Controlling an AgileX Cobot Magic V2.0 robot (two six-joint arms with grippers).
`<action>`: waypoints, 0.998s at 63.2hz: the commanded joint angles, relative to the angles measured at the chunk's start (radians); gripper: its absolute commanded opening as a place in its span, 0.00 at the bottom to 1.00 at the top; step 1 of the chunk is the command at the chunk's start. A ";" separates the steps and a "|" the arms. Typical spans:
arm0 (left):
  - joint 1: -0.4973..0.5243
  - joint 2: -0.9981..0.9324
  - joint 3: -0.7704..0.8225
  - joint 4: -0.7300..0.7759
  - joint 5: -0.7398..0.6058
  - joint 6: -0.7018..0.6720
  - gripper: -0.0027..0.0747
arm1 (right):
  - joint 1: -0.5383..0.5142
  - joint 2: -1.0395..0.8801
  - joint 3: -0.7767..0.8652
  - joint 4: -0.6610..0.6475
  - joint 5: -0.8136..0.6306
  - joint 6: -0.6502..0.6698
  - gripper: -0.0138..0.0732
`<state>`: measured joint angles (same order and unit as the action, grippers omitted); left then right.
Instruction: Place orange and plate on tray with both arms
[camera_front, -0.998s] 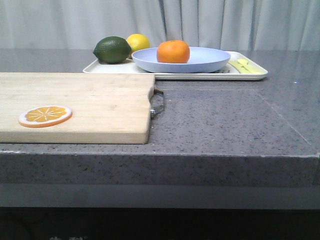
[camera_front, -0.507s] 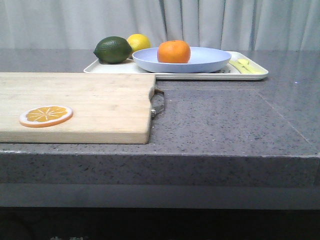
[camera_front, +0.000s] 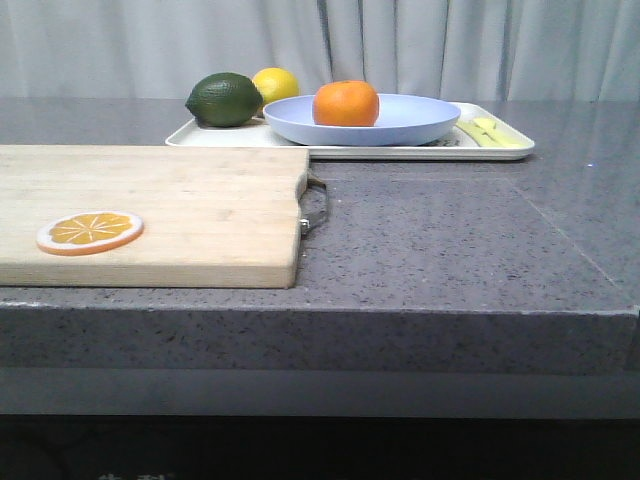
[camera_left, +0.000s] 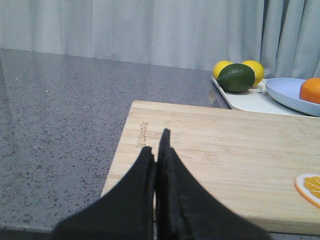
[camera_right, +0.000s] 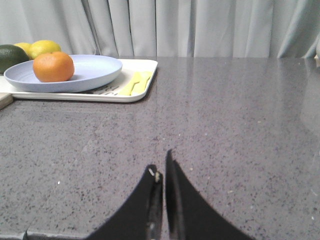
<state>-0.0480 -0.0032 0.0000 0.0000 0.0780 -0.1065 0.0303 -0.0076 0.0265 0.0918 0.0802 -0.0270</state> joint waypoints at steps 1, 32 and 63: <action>0.002 -0.021 0.006 0.000 -0.090 -0.011 0.01 | -0.009 -0.024 -0.004 0.004 -0.103 -0.007 0.21; 0.002 -0.021 0.006 0.000 -0.090 -0.011 0.01 | -0.010 -0.024 -0.004 0.003 -0.107 -0.007 0.21; 0.002 -0.021 0.006 0.000 -0.090 -0.011 0.01 | -0.011 -0.024 -0.004 0.003 -0.106 -0.007 0.21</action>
